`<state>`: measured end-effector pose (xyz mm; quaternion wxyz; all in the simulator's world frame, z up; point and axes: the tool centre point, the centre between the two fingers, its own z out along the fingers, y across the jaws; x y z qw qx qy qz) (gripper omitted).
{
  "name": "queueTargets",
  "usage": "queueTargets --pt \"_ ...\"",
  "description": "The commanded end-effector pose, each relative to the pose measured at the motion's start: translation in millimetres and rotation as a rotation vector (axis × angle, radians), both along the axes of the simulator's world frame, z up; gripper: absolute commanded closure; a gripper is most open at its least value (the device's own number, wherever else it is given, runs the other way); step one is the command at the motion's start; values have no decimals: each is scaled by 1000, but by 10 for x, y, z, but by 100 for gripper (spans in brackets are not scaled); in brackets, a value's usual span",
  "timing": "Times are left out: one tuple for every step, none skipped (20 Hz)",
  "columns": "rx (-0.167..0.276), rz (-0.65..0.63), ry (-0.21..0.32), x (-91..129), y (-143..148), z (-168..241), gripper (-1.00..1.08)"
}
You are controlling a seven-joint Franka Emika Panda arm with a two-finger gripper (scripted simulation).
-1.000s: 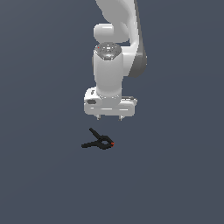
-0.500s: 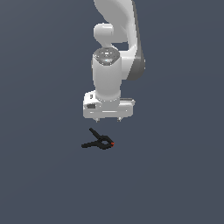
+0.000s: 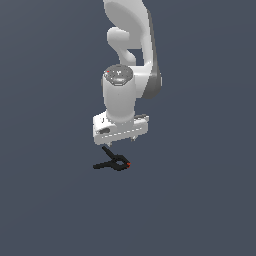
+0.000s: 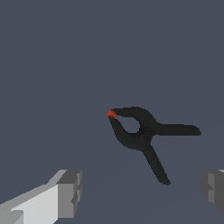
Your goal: Pick up the object and move it to a goal position.
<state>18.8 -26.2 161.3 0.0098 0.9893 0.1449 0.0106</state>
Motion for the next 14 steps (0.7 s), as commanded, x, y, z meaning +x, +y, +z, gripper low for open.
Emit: queueTargets --pt "-3 67 4 18 -30 -60 -92" --pt "-4 94 5 25 -41 -84 -92" --pt "-5 120 7 31 -53 -108 -92" --pt "-6 146 8 38 -64 -132 -92" --pt "-7 173 9 45 -76 -156 -92" --pt "-7 199 11 51 -87 -180 -92" --pt "-8 225 12 57 -98 -204 -92" --pt "-8 252 13 63 -110 -228 -92" --pt "-9 278 15 69 -121 -252 -92" --pt "-9 304 16 75 -132 -276 -92" --pt "-10 331 17 81 -144 -300 -92" --pt "-10 357 19 87 -155 -324 -92" --pt "-10 383 20 93 -166 -348 -92" --pt "-10 409 21 98 -177 -372 -92"
